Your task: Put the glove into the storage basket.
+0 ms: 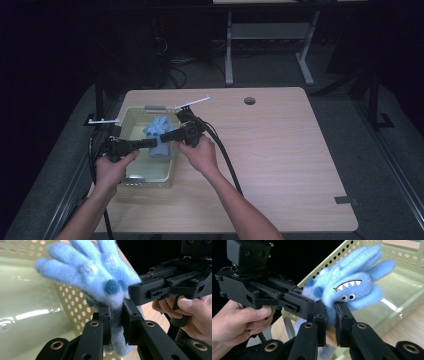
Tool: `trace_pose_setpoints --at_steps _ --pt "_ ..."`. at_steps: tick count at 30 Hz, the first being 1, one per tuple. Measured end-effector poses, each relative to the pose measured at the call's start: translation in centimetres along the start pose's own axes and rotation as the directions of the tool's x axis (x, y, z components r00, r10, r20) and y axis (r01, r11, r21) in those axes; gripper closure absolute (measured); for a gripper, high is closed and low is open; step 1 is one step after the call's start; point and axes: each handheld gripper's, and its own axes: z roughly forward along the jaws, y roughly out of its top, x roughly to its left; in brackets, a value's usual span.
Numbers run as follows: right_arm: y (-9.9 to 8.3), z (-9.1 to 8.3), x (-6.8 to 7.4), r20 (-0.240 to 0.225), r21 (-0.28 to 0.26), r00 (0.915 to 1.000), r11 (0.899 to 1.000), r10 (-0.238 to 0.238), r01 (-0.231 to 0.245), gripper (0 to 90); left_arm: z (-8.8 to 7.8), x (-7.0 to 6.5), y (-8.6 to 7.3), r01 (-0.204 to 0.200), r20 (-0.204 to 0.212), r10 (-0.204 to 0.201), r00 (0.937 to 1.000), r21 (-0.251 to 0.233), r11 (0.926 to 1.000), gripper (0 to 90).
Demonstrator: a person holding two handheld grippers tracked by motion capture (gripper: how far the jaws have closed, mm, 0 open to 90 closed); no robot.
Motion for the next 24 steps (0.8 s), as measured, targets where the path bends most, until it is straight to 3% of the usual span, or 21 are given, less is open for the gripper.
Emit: trace_pose_setpoints --at_steps 9,11,13,16,24 --pt "0.3 2.4 0.4 -0.018 0.008 0.9998 1.0 0.01 -0.01 81.3 -1.5 1.7 0.1 0.011 -0.042 -0.009 0.9991 0.032 0.9994 79.0" --pt "0.3 3.0 0.5 -0.024 0.011 0.9995 1.0 0.018 -0.018 81.3 -1.8 2.0 0.1 0.039 -0.051 -0.037 0.998 0.04 0.9985 79.4" --pt "0.3 3.8 0.4 -0.033 0.014 0.9993 1.0 0.019 -0.019 81.3 -2.0 2.5 0.1 0.042 -0.056 -0.039 0.9977 0.049 0.9979 79.8" --pt "0.3 4.6 0.4 -0.034 0.02 0.9989 0.999 0.033 -0.033 81.4 -2.1 3.1 0.1 0.059 -0.072 -0.054 0.996 0.067 0.996 80.3" --pt "-0.1 6.6 -0.3 -0.018 0.056 0.9986 0.997 0.049 -0.048 81.4 -1.5 4.2 0.0 0.058 -0.142 -0.04 0.9891 0.131 0.9896 81.4"
